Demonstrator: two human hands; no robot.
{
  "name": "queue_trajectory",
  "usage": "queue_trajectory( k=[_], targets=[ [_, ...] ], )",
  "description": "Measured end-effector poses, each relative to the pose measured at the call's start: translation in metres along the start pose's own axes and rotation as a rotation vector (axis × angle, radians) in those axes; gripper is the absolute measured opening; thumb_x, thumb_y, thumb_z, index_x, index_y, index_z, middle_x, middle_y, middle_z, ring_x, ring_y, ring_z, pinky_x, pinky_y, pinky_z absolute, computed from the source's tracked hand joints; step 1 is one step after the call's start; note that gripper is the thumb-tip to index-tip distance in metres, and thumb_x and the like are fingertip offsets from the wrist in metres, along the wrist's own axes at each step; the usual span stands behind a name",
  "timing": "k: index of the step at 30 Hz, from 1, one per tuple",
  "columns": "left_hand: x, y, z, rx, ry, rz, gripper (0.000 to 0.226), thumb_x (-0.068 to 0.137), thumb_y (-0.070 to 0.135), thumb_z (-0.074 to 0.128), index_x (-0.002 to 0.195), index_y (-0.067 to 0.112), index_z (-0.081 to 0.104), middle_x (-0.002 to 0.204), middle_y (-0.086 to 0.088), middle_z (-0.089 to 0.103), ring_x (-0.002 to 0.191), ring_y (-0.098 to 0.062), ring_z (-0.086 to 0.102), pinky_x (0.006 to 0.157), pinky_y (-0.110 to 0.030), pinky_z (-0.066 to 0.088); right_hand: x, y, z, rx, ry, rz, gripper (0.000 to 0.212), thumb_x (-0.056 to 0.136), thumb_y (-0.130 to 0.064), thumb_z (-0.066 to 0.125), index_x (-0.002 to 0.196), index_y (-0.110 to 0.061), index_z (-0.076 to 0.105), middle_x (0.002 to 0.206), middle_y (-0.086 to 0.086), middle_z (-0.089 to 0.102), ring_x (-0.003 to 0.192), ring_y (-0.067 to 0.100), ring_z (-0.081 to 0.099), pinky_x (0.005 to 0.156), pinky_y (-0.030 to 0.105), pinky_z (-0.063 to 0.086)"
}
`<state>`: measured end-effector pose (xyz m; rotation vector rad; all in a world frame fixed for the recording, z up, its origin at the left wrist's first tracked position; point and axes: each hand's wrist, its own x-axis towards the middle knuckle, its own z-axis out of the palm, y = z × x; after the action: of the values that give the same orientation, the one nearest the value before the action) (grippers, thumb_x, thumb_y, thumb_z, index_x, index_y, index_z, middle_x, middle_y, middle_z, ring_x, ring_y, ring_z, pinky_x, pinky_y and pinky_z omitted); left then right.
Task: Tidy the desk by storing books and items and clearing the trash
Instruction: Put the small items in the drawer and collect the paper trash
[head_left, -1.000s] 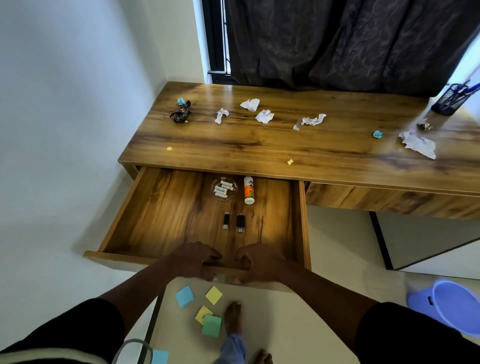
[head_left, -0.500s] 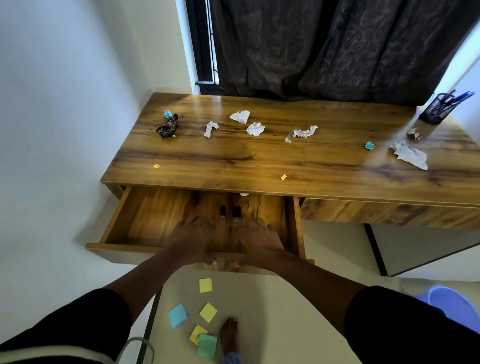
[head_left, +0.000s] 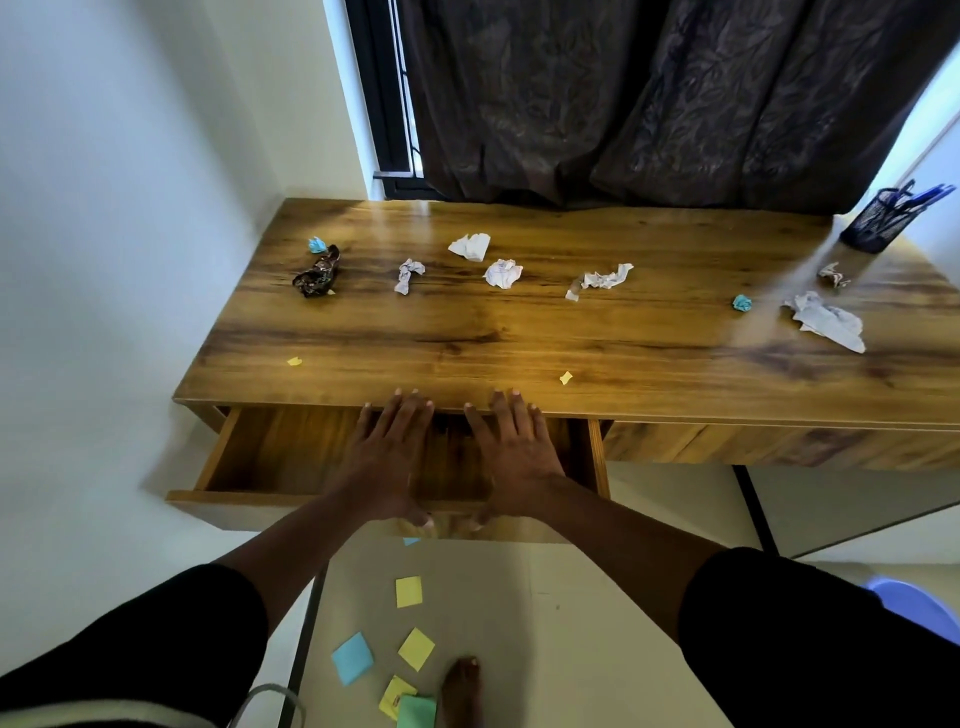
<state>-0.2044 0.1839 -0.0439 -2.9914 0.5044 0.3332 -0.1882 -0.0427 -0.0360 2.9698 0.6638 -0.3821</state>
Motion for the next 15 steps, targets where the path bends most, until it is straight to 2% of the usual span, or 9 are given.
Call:
queue_trajectory(
  k=[3,7,11,15],
  targets=[
    [0.016,-0.004,-0.005,0.042,-0.041,-0.013,0.164,0.041,0.099,0.060,0.161,0.016,-0.016,0.168,-0.013,-0.023,0.153,-0.036,-0.023,0.120,-0.068,-0.001,0.015,0.006,-0.007,-0.039,-0.040,-0.005,0.164,0.047,-0.085,0.079,0.157,-0.024,-0.026,0.162,0.024,-0.032,0.149,0.049,-0.025,0.122,0.065,-0.002],
    [0.032,-0.009,-0.012,0.043,-0.057,-0.001,0.165,0.042,0.097,0.064,0.158,0.019,-0.024,0.164,-0.015,-0.032,0.150,-0.036,-0.031,0.121,-0.065,-0.007,0.032,0.013,-0.014,-0.061,-0.080,-0.025,0.166,0.044,-0.087,0.078,0.156,-0.026,-0.028,0.160,0.023,-0.035,0.148,0.050,-0.028,0.119,0.070,-0.003],
    [0.044,-0.013,-0.015,0.005,-0.063,0.009,0.165,0.044,0.094,0.068,0.155,0.022,-0.030,0.164,-0.017,-0.032,0.152,-0.041,-0.024,0.124,-0.062,-0.001,0.044,0.020,-0.016,-0.054,-0.110,-0.007,0.163,0.043,-0.089,0.076,0.158,-0.029,-0.023,0.163,0.021,-0.030,0.149,0.052,-0.022,0.118,0.072,0.002],
    [0.048,-0.014,-0.017,0.016,-0.049,0.017,0.158,0.050,0.089,0.072,0.158,0.024,-0.021,0.166,-0.019,-0.021,0.154,-0.044,-0.011,0.124,-0.061,0.008,0.050,0.022,-0.017,-0.079,-0.084,-0.004,0.154,0.045,-0.089,0.076,0.159,-0.033,-0.011,0.168,0.019,-0.015,0.152,0.052,-0.008,0.118,0.069,0.013]
  ],
)
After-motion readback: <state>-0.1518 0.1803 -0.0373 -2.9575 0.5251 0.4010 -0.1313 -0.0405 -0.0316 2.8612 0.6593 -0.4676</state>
